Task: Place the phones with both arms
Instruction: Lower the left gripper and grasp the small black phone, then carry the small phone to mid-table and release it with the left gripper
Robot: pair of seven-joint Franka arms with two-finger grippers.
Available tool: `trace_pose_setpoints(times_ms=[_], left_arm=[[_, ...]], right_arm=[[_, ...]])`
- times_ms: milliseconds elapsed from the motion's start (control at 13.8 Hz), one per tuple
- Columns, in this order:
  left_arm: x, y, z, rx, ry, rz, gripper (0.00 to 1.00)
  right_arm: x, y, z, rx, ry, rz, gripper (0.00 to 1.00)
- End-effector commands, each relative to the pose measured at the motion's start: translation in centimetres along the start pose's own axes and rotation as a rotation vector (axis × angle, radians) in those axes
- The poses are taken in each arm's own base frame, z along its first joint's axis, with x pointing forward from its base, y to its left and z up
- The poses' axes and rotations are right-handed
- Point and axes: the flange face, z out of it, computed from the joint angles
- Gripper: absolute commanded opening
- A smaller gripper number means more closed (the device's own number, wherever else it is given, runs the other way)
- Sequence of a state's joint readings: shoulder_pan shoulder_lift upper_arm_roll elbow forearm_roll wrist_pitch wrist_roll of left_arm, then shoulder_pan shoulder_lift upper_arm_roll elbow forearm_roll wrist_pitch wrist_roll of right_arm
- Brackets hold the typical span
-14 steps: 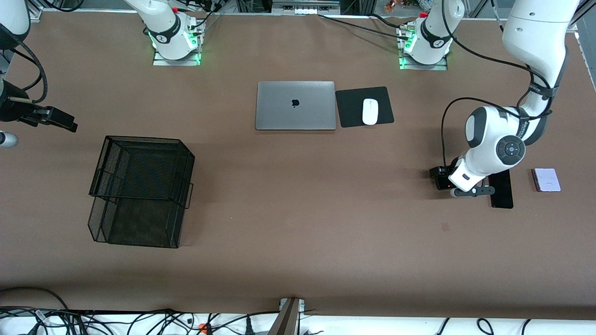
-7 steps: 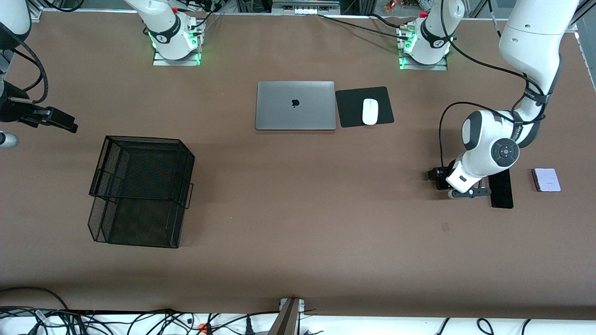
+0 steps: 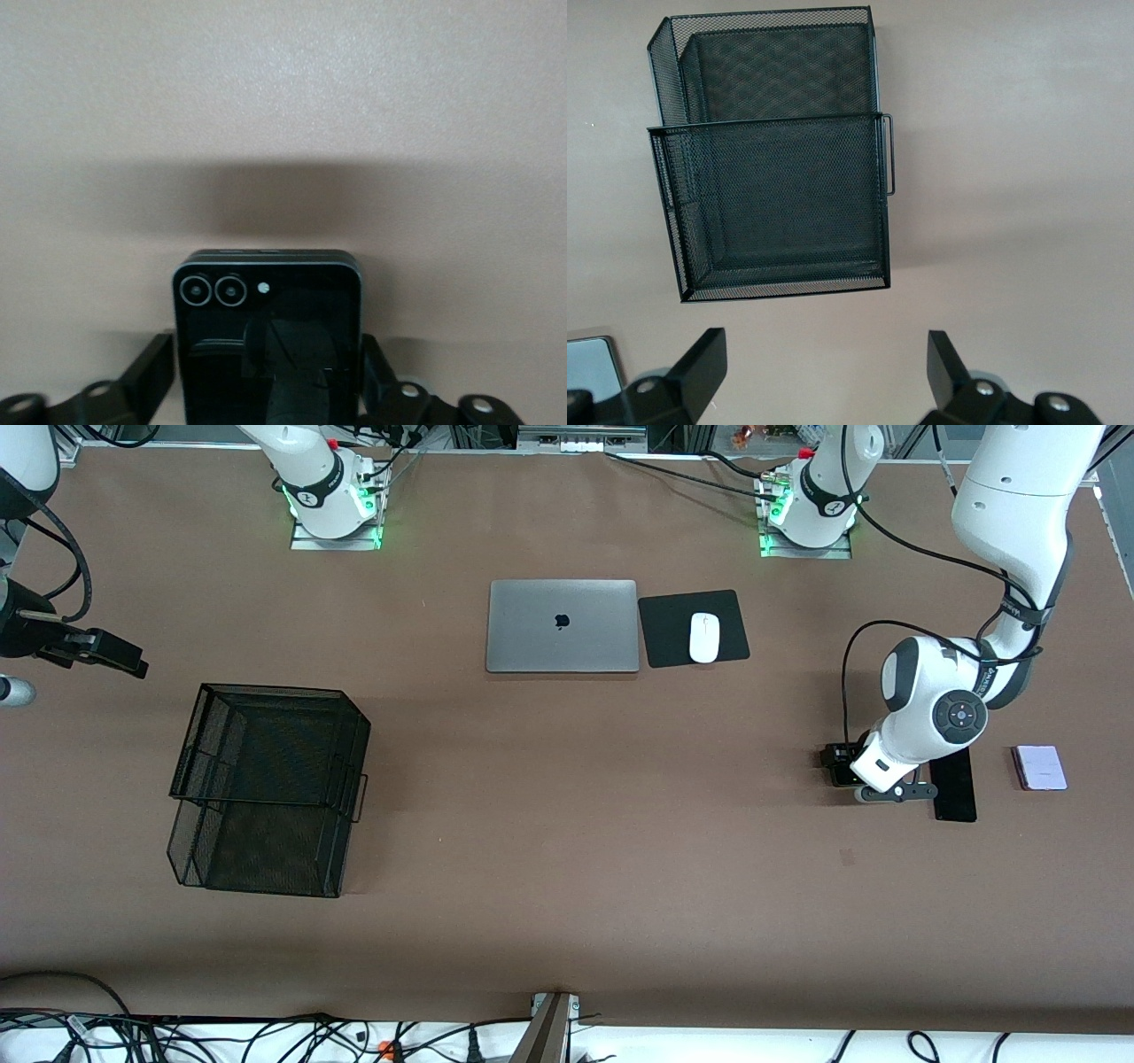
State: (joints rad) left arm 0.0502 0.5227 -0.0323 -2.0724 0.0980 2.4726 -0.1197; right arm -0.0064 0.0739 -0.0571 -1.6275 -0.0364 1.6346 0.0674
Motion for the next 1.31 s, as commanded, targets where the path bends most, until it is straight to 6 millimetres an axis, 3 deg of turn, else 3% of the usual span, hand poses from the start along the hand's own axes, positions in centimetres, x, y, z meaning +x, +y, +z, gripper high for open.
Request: trace_pose_setpoints(times_ms=[0,73,218,436,582,800,1018,1091,1236], left_arm=[[0.3,-0.1,-0.2,0.014,0.009,0.003,0.24],[0.8,0.2,-1.9,0.013,0.023,0.004,0.21],[0.7,2.8,-4.9,0.015,-0.049,0.032,0.18],[0.4,11.7,-9.7,-0.010,-0.119,0.140,0.19],[-1.3,20.8,-11.6,-0.049,-0.092,0.229,0.20],[-2.4,32.4,-11.3,-0.150,-0.092,0.310,0.26],[-2.9,41.1,-8.9,-0.269,-0.034,0.192,0.27],[-3.7,43.3,-7.6,-0.296,-0.002,0.172,0.27],[-4.4,45.3,-4.7,-0.340,0.045,0.144,0.28]], right_arm=[[-0.2,-0.1,-0.1,0.017,-0.002,0.007,1.00],[-0.2,-0.1,-0.1,0.018,-0.001,0.007,1.00],[-0.2,-0.1,-0.1,0.017,-0.002,0.007,1.00],[-0.2,-0.1,-0.1,0.017,-0.002,0.007,1.00],[-0.2,-0.1,-0.1,0.017,-0.002,0.007,1.00],[-0.2,-0.1,-0.1,0.017,-0.002,0.007,1.00],[-0.2,-0.1,-0.1,0.019,-0.002,0.007,1.00],[-0.2,-0.1,-0.1,0.019,-0.004,0.007,1.00],[-0.2,-0.1,-0.2,0.019,0.001,0.007,1.00]])
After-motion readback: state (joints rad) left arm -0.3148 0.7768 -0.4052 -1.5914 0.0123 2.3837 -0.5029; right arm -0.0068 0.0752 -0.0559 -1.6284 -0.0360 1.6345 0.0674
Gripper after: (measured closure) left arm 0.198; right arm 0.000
